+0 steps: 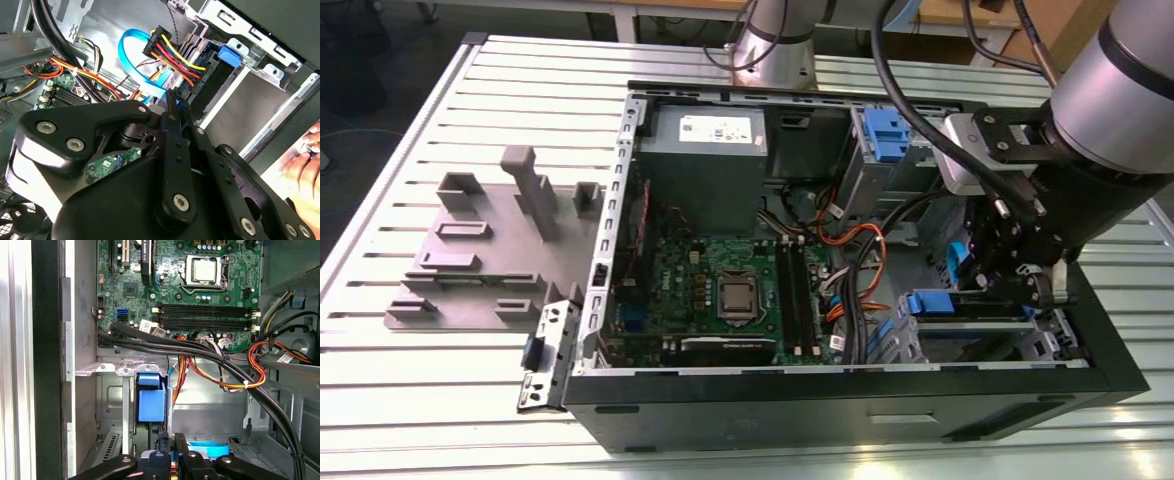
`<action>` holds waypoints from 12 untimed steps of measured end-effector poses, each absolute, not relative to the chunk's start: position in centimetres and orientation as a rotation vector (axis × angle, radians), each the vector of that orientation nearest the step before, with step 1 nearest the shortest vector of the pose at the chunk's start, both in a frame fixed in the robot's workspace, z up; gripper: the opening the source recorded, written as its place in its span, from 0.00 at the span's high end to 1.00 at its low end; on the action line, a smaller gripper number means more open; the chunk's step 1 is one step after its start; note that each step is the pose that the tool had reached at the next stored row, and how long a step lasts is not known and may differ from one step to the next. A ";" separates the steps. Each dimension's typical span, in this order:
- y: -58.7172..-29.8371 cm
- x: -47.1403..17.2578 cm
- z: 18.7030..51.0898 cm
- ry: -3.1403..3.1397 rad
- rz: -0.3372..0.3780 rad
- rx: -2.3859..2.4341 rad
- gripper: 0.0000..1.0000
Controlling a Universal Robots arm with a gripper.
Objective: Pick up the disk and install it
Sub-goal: 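Insert the second disk wire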
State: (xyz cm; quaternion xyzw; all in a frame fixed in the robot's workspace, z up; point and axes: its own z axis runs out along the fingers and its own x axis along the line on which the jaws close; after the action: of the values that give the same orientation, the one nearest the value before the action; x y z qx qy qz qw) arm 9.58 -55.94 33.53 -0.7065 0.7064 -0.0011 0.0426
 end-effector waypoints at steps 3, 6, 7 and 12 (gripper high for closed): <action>-55.9 9.6 33.5 2.161 -0.004 -2.162 0.84; -55.9 9.6 33.5 2.162 -0.005 -2.162 0.84; -55.9 9.6 33.5 2.165 -0.012 -2.166 0.84; -55.9 9.6 33.5 2.174 -0.034 -2.176 0.84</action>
State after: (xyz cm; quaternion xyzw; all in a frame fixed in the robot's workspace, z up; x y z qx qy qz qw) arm 9.58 -55.94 33.54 -0.7071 0.7063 -0.0110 0.0326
